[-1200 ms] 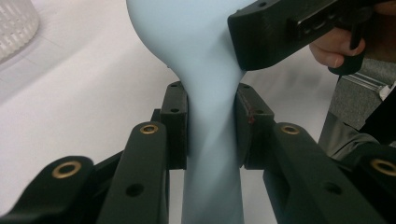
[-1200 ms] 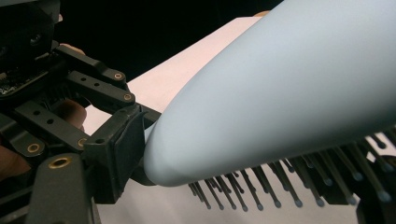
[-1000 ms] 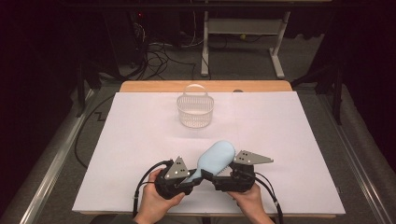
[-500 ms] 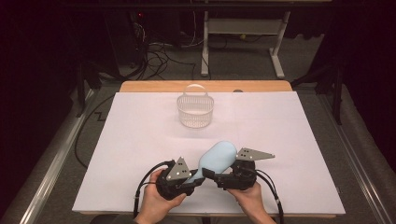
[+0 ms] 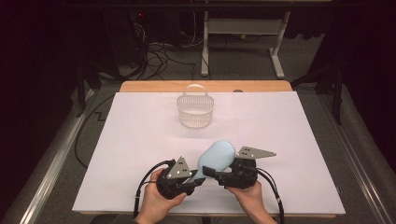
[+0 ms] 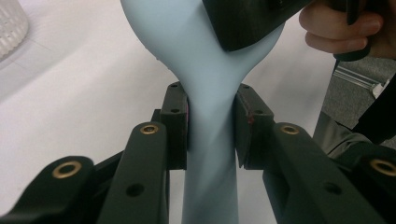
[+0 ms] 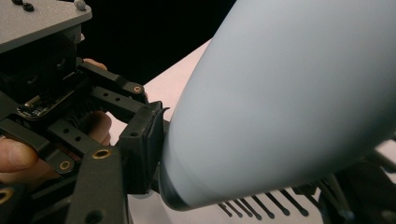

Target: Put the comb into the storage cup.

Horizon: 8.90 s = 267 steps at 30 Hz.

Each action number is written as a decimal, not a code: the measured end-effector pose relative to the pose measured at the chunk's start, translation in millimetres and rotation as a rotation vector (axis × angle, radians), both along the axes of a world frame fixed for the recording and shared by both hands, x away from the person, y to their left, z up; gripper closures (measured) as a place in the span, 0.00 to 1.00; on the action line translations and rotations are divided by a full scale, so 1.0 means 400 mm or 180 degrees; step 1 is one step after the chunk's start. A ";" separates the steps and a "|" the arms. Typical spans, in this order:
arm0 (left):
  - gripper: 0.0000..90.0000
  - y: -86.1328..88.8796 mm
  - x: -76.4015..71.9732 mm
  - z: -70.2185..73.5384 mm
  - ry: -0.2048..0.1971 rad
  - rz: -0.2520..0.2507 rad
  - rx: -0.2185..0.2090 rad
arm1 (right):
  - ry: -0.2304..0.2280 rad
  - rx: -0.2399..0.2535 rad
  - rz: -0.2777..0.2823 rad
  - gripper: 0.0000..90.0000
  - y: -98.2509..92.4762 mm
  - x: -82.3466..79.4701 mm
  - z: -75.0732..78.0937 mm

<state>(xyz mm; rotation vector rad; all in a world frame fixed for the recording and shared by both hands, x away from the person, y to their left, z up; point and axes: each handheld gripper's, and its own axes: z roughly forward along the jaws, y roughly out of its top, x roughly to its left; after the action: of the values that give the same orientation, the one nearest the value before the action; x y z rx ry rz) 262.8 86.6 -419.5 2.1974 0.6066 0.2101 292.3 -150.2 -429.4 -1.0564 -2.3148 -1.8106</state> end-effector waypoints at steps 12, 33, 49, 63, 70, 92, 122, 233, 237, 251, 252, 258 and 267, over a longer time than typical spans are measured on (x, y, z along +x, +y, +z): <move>0.77 0.002 0.002 0.001 -0.0001 0.0019 -0.0001 | 0.0160 0.0139 0.0066 0.57 0.003 0.003 0.004; 0.62 0.005 -0.001 -0.001 -0.0004 -0.0065 -0.0239 | 0.0153 0.0156 0.0116 0.63 -0.004 -0.002 0.011; 0.42 0.022 0.010 -0.003 0.0130 -0.0142 -0.0336 | 0.0152 0.0150 0.0070 0.63 -0.016 0.006 0.016; 0.37 0.042 0.025 -0.012 0.0265 -0.0018 -0.0424 | 0.0173 0.0156 0.0070 0.63 -0.020 0.011 0.018; 0.40 0.053 0.027 -0.015 0.0246 0.0079 -0.0397 | 0.0194 0.0152 0.0064 0.63 -0.025 0.014 0.020; 0.33 0.126 0.026 -0.017 0.0085 0.0316 -0.0526 | 0.0159 0.0070 0.0015 0.63 -0.047 0.021 0.045; 0.21 0.272 0.046 -0.041 -0.0101 0.0879 -0.0535 | 0.0101 -0.0130 -0.0175 0.63 -0.104 0.054 0.091; 0.22 0.374 0.041 -0.104 -0.0391 0.1440 -0.0646 | 0.0076 -0.0662 -0.0523 0.62 -0.089 0.298 0.295; 0.22 0.373 0.041 -0.104 -0.0395 0.1430 -0.0645 | 0.0059 -0.0668 -0.0528 0.62 -0.085 0.306 0.304; 0.22 0.371 0.041 -0.104 -0.0394 0.1408 -0.0632 | 0.0038 -0.0638 -0.0620 0.62 -0.079 0.340 0.334; 0.22 0.371 0.041 -0.104 -0.0394 0.1407 -0.0631 | 0.0043 -0.0640 -0.0634 0.62 -0.079 0.342 0.336; 0.22 0.371 0.040 -0.104 -0.0395 0.1398 -0.0625 | 0.0051 -0.0644 -0.0683 0.62 -0.076 0.357 0.344; 0.22 0.369 0.039 -0.105 -0.0394 0.1368 -0.0612 | 0.0050 -0.0649 -0.0734 0.62 -0.071 0.373 0.358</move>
<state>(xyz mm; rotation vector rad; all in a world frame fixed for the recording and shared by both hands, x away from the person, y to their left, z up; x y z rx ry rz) 278.5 234.2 -461.6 1.8347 0.9820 0.4869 441.6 -178.7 -286.1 -1.4132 -2.5022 -1.6498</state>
